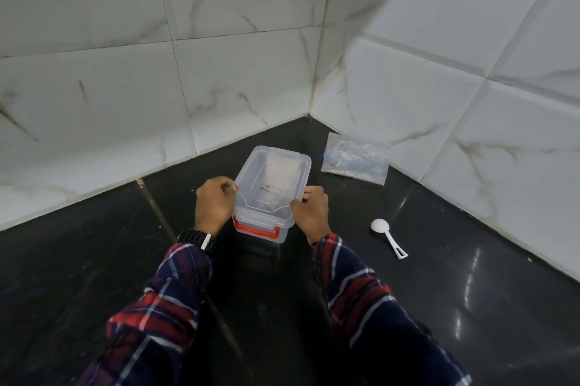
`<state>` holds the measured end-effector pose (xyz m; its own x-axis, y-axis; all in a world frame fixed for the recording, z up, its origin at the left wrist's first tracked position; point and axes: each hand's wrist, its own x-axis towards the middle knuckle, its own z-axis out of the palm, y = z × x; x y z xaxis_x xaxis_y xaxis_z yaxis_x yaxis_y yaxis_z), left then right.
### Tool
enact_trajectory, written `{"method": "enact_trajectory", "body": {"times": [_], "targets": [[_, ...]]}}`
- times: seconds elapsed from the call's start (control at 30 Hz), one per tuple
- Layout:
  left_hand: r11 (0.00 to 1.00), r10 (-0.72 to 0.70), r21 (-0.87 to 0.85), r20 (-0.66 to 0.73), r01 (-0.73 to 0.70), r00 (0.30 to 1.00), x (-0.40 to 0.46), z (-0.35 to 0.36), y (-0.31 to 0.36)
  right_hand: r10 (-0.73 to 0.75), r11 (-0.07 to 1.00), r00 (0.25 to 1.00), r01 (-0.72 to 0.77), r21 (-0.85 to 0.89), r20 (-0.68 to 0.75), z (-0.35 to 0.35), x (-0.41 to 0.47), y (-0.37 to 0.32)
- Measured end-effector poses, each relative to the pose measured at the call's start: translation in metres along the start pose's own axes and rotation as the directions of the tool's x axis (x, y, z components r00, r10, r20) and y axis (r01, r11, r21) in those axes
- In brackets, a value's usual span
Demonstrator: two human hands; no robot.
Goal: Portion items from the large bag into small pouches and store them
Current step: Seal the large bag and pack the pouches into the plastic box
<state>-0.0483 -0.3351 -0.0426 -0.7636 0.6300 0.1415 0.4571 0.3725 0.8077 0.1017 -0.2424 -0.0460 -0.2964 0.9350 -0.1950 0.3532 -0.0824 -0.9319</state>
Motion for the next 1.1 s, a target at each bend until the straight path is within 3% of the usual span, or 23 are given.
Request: {"method": "enact_trajectory", "body": {"times": [0.17,0.33,0.57,0.77,0.93,1.1], "targets": [[0.998,-0.035,-0.047,0.044,0.037,0.998,0.005,-0.005,0.000,0.008,0.999,0.998,-0.011,0.043,0.062,-0.003,0.002,0.006],[0.970,-0.139,-0.158,0.257,0.183,0.956,0.010,-0.011,-0.003,0.111,0.953,0.951,-0.184,0.242,0.288,-0.013,0.001,0.009],[0.881,-0.214,-0.300,0.437,0.366,0.874,0.012,-0.017,-0.010,0.100,0.955,0.921,-0.194,0.223,0.376,-0.013,0.003,0.015],[0.887,-0.144,-0.339,0.439,0.312,0.887,0.012,-0.013,-0.018,0.092,0.969,0.924,-0.169,0.178,0.372,-0.006,0.011,0.019],[0.921,-0.150,-0.248,0.483,0.299,0.863,0.017,-0.013,-0.013,0.109,0.985,0.939,-0.147,0.093,0.326,-0.006,0.014,0.018],[0.962,-0.235,0.029,0.602,0.273,0.763,0.032,-0.021,0.009,0.162,0.980,0.877,-0.195,0.027,0.452,-0.018,0.013,0.001]]}}
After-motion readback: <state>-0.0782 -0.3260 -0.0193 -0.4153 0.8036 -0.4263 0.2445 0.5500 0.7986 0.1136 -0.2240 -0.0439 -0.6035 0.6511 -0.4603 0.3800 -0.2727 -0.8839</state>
